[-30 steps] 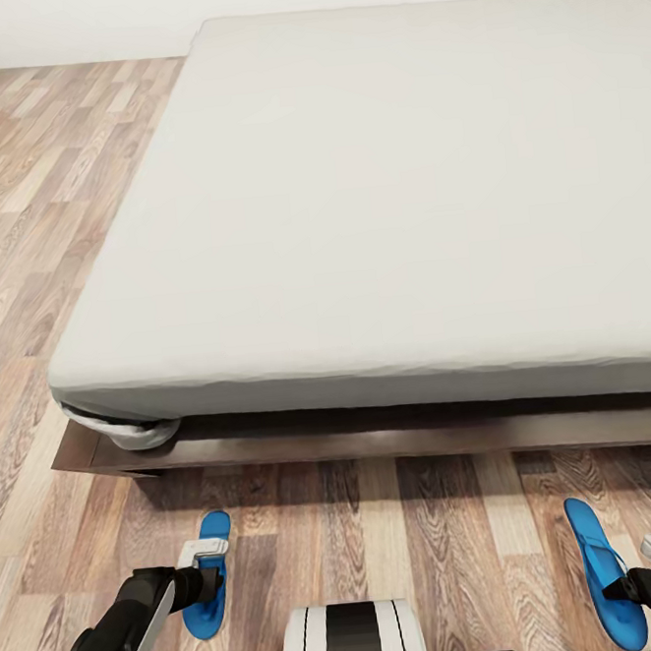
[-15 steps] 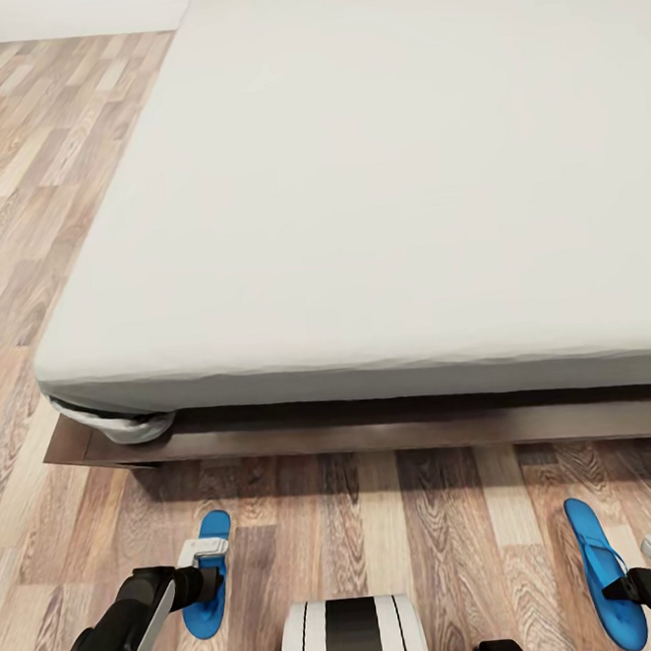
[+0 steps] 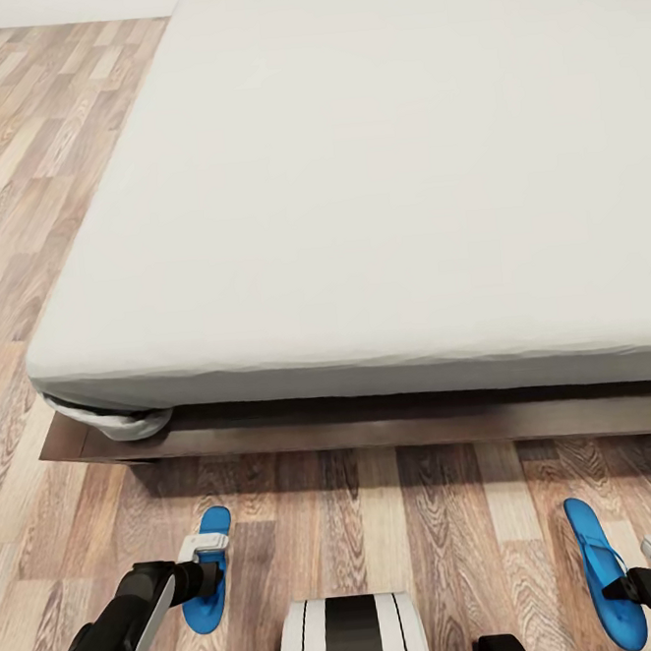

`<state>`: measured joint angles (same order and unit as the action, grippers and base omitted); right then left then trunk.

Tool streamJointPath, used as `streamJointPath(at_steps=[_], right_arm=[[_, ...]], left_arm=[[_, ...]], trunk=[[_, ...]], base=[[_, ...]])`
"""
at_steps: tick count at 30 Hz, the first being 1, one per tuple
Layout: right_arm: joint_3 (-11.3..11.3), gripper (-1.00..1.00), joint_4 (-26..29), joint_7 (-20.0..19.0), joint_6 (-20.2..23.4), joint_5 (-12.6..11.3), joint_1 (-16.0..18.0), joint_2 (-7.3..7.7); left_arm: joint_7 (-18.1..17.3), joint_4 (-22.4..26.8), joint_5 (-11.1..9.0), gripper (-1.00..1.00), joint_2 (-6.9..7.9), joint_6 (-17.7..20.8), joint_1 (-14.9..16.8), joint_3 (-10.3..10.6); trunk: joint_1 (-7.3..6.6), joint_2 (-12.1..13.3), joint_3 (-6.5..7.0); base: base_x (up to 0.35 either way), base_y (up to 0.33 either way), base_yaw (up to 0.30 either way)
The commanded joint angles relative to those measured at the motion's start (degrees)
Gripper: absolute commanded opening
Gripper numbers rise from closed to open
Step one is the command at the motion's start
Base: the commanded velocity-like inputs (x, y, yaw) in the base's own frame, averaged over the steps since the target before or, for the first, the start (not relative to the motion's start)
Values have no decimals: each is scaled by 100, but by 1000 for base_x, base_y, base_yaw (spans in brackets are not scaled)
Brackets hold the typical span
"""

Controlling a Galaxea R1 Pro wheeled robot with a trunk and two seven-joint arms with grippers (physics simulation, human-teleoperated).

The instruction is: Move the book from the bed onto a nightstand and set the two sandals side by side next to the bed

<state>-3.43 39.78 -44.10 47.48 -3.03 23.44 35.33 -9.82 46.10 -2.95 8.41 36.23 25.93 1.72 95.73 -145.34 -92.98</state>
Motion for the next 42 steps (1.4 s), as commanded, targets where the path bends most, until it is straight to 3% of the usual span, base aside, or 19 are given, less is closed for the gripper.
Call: streamJointPath(at_steps=[1, 8, 9, 42], right_arm=[[-9, -100, 4, 7, 44, -31, 1, 0], [-9, -100, 4, 7, 43, -31, -2, 0], [-9, -100, 4, 7, 44, -31, -2, 0], [-9, -100, 4, 8, 46, -31, 1, 0]], left_arm=[[16, -189, -57, -100, 3, -125, -5, 13], [20, -189, -57, -100, 3, -125, -4, 17], [22, -189, -57, 100, 3, -125, -6, 19], [24, -189, -57, 100, 3, -125, -4, 19]], trunk=[[1, -1, -4], [1, -1, -4], [1, -1, -4], [1, -1, -4]], base=[[0, 0, 0], [0, 0, 0], [0, 0, 0], [0, 0, 0]])
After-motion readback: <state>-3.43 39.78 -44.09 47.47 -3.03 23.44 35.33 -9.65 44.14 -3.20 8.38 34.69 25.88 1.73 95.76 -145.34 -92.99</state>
